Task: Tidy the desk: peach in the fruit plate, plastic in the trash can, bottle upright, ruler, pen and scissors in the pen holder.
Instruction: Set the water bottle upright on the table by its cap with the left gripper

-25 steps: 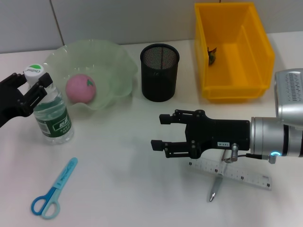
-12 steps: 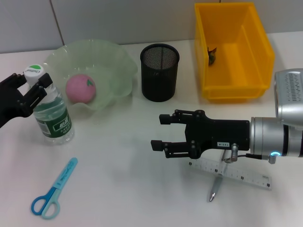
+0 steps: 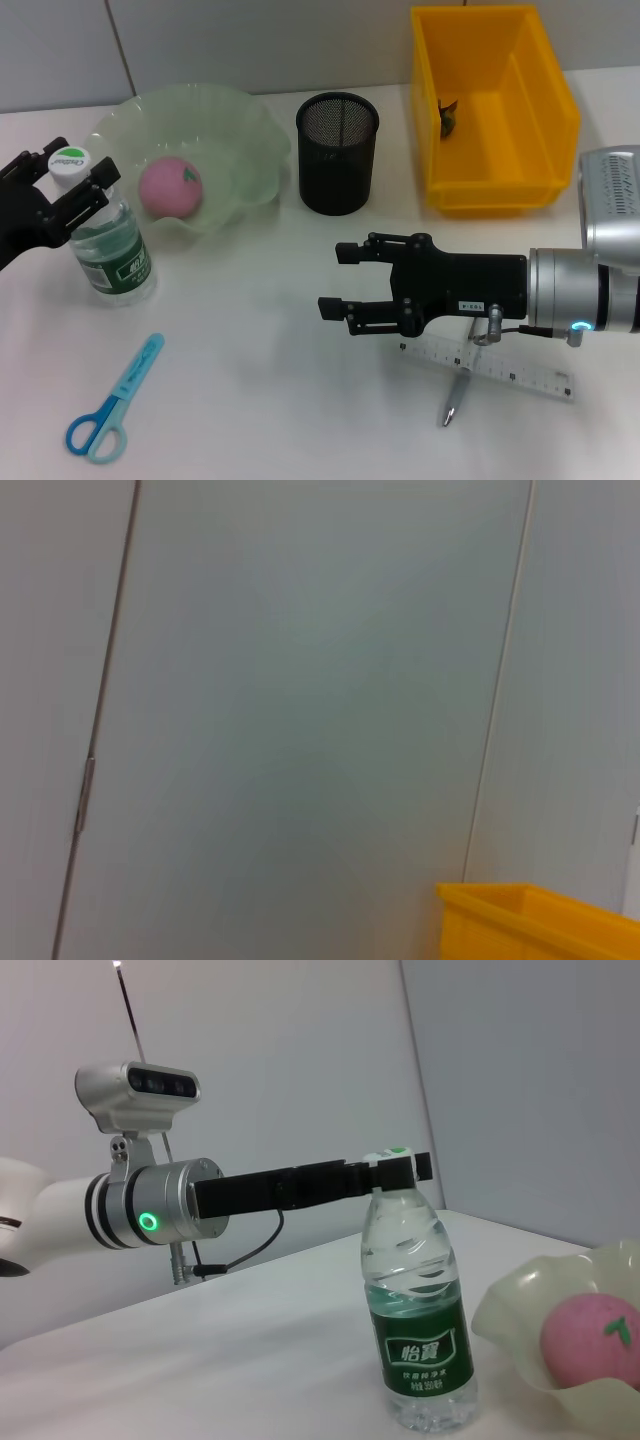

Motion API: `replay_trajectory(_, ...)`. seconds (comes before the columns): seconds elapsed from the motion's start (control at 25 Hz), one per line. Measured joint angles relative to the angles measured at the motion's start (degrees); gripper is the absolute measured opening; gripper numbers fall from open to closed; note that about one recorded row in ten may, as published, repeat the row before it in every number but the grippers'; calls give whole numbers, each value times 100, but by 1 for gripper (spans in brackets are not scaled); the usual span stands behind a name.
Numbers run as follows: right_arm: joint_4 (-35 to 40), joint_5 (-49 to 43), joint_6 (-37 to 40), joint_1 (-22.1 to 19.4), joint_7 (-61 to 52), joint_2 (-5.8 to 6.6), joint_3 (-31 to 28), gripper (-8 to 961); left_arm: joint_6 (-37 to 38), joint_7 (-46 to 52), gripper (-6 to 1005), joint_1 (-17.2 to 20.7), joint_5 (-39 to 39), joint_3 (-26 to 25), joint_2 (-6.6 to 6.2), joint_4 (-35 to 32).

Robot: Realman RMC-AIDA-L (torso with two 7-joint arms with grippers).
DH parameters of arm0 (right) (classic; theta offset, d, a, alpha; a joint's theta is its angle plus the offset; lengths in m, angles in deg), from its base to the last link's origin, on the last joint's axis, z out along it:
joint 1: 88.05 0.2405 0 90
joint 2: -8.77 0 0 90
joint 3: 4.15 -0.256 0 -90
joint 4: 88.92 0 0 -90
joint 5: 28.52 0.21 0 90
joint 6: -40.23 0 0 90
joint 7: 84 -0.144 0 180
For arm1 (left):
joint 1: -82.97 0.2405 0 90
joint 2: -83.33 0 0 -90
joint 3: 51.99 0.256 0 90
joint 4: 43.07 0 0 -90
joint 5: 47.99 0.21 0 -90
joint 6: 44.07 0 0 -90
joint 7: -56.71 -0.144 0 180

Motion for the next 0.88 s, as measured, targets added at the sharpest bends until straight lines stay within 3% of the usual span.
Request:
replay_trajectory(0.12,0,1,11,0,0,0,1,764,23,29,547,15,-1,-20,-4,0)
replay_trajectory(0.32,0,8,32,0,0,0,1,764,182,109,778,54,-2,-27,-24,-36)
replay_trajectory(0.48,0,14,46,-13,0,0,-10,764,305,221,848,86,5,-34,-34,-93)
replay_trajectory(0.64,12,24,59,-34,-3,0,-32,763,483,601,848,226,70,58,-97,-464)
replay_trajectory(0.76,29,42,69,-53,-28,-3,-48,763,1141,1105,848,517,119,175,-293,-1006)
replay_trajectory(0.88,6,144,69,-73,-44,-6,-50,763,1336,1225,848,579,142,176,-339,-1127)
